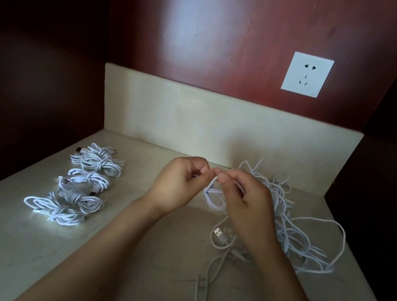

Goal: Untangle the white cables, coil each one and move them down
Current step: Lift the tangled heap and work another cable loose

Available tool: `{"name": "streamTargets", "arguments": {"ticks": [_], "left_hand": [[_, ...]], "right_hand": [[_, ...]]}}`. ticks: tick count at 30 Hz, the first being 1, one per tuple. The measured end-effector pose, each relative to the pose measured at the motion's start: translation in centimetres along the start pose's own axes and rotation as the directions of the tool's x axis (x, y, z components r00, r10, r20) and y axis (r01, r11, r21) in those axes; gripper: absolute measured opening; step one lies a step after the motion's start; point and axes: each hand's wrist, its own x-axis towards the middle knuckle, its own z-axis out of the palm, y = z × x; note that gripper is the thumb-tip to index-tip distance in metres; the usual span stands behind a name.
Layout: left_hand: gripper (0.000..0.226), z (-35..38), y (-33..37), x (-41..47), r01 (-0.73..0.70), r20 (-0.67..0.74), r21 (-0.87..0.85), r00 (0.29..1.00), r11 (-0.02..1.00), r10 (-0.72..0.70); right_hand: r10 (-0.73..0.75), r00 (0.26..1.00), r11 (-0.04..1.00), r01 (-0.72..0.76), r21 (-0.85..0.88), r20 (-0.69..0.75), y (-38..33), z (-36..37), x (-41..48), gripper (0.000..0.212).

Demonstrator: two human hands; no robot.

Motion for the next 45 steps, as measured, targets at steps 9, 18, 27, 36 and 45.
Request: {"name": "streamTargets", "arguments": {"ticks": [9,18,27,36,45], "left_hand": [[0.042,0.2,2.7,-0.4,0.120,-0.010,-0.464,0.990,0.878,-0.140],[0.040,-0.3,1.6,0.2,0.164,-0.289,-0.420,0.908,0.893,-0.303],[0.041,-1.0,-0.6,-0.2,0.146,-0.209,0.280,0.974,0.949,-0.088],[0.039,0.4,0.4,-0.2,-0.008,0.071,0.075,0.997,0.997,0.003],[0.038,0.6,2.4,-0.4,0.133,-0.060,-0.494,0.981,0.859,-0.186]], "right_hand": [[0.134,0.989,0.938,-0.147,0.314,0.065,0.4,0.8,0.1,0.019],[-0.008,0.951,0.994,0.042,-0.105,0.308,0.0,3.0,-1.6,0.038],[-0.148,0.923,0.911,0.267,-0.314,0.356,-1.3,1.9,-1.6,0.026],[0.020,0.999,1.000,-0.021,-0.018,-0.038,0.5,-0.8,0.6,0.014],[0.336,0.935,0.841,-0.353,0.410,0.117,0.4,1.0,-0.1,0.007]]}}
